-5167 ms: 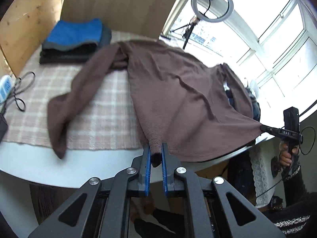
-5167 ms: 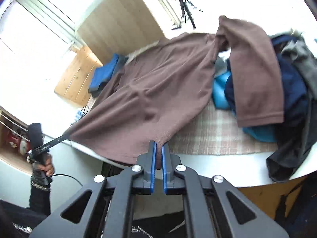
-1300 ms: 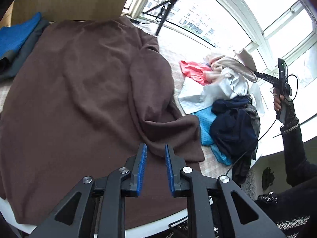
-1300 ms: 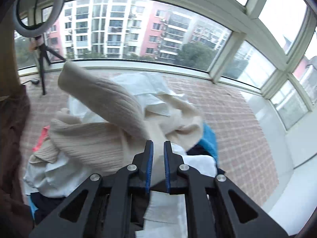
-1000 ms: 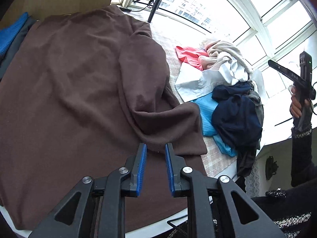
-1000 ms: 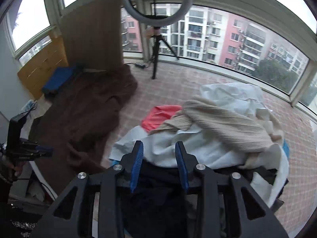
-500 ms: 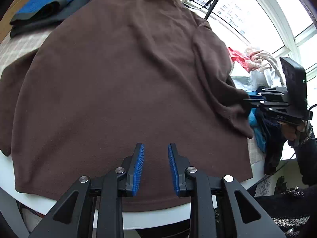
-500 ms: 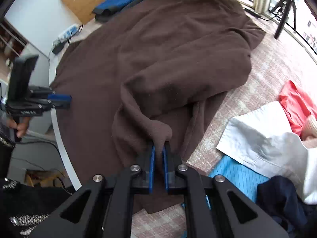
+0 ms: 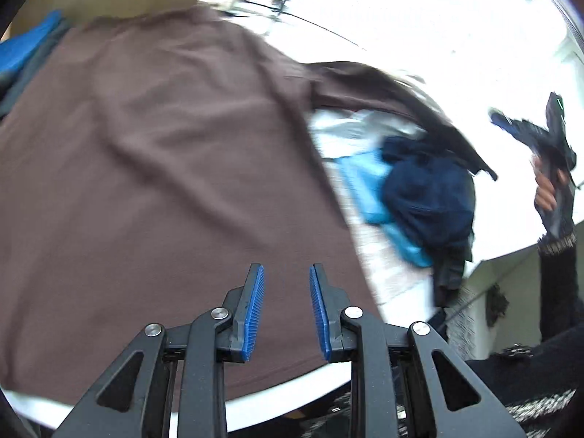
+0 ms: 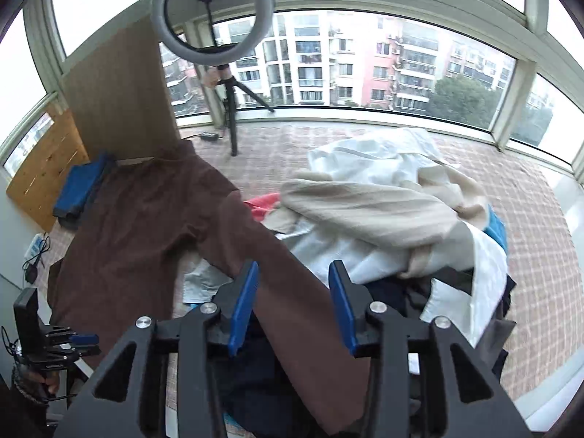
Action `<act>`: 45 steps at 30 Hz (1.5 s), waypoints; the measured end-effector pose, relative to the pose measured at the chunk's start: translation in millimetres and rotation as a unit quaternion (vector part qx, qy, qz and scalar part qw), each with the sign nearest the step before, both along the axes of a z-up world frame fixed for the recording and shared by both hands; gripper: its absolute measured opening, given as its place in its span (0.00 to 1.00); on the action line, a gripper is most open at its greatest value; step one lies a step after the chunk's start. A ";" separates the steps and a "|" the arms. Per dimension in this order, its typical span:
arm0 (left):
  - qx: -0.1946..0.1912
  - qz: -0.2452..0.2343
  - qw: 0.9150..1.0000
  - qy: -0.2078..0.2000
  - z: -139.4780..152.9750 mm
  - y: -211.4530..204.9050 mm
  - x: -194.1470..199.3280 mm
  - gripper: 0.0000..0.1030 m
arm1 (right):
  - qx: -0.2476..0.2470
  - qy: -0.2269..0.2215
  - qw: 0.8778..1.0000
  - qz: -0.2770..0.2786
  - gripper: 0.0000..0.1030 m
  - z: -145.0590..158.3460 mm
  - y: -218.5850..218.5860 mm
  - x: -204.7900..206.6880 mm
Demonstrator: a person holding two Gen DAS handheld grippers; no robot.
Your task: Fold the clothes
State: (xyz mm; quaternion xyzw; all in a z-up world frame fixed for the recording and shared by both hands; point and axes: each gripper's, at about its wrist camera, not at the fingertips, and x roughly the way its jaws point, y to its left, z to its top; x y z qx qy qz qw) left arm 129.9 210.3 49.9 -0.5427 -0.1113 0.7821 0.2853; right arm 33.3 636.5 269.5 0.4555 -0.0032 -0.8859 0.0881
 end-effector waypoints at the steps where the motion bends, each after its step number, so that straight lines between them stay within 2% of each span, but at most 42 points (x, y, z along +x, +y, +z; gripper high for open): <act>1: 0.003 -0.013 1.000 -0.001 -1.9 16.2 -1.1 0.33 | 0.003 -0.003 1.000 0.022 0.38 -3.6 -14.3 -15.7; 3: 0.001 -0.034 0.999 -0.006 -8.0 47.7 -3.0 0.34 | 0.008 -0.020 0.998 0.062 0.39 -20.1 -46.4 -52.7; 6: -0.009 -0.040 0.999 -0.020 -23.0 77.4 -6.2 0.34 | 0.012 -0.084 0.991 0.101 0.39 -64.6 -91.1 -115.5; 8: -0.017 -0.038 0.999 -0.035 -32.4 92.8 -9.4 0.34 | 0.061 -0.104 0.987 0.107 0.39 -95.8 -119.1 -149.7; 11: -0.034 -0.051 0.997 -0.037 -38.8 111.5 -10.0 0.33 | 0.100 -0.169 0.975 0.108 0.38 -140.9 -139.2 -184.2; 12: -0.039 -0.057 0.997 -0.035 -39.3 115.7 -9.4 0.32 | 0.110 -0.188 0.970 0.108 0.24 -151.8 -142.1 -191.3; 13: -0.042 -0.062 0.997 -0.032 -39.8 119.8 -8.7 0.32 | 0.121 -0.194 0.967 0.111 0.09 -155.8 -141.8 -194.3; 14: -0.038 -0.068 0.996 -0.032 -41.0 122.3 -8.7 0.32 | 0.131 -0.196 0.965 0.115 0.03 -157.2 -140.7 -196.2; 19: 0.010 -0.121 0.991 -0.056 -49.8 139.3 -6.2 0.31 | 0.143 -0.152 0.977 0.035 0.04 -127.7 -98.0 -218.2; 20: 0.015 -0.128 0.990 -0.056 -48.5 141.6 -5.3 0.31 | 0.132 -0.159 0.978 0.033 0.10 -126.6 -92.5 -220.8; 23: 0.025 -0.130 0.989 -0.061 -40.6 140.2 -6.6 0.31 | 0.095 -0.152 0.982 0.055 0.21 -114.3 -82.5 -210.0; 24: 0.029 -0.126 0.990 -0.059 -35.9 137.2 -8.6 0.31 | 0.089 -0.142 0.984 0.060 0.22 -105.0 -76.6 -199.6; 29: 0.041 -0.113 0.992 -0.033 -8.2 121.6 -17.9 0.31 | 0.034 -0.082 0.994 0.060 0.23 -50.1 -26.7 -127.8; 32: 0.035 -0.124 0.992 -0.015 0.3 127.9 -26.8 0.31 | -0.004 -0.075 0.995 0.058 0.29 -35.6 3.2 -71.4; 34: 0.038 -0.133 0.990 -0.011 -0.9 134.4 -32.3 0.31 | -0.010 -0.089 0.994 0.066 0.31 -41.7 8.3 -36.7; 35: 0.041 -0.138 0.989 -0.011 -0.2 135.2 -35.1 0.31 | 0.003 -0.095 0.993 0.071 0.31 -48.5 5.3 -23.1; 39: 0.033 -0.151 0.988 -0.006 1.4 141.8 -40.1 0.31 | 0.075 -0.114 0.986 0.091 0.33 -81.4 -13.5 24.7; 42: 0.028 -0.152 0.988 -0.004 -2.6 145.6 -37.4 0.31 | 0.142 -0.120 0.979 0.079 0.32 -109.6 -21.0 25.9; 43: 0.027 -0.152 0.988 -0.003 -2.5 146.8 -37.6 0.31 | 0.142 -0.124 0.980 0.068 0.30 -112.8 -16.9 21.7; 44: 0.026 -0.151 0.988 -0.001 -1.3 145.5 -36.6 0.31 | 0.129 -0.129 0.982 0.054 0.22 -112.8 -10.2 16.4; 45: 0.024 -0.151 0.988 0.001 0.0 143.9 -35.5 0.31 | 0.113 -0.133 0.984 0.041 0.08 -110.4 -2.5 11.4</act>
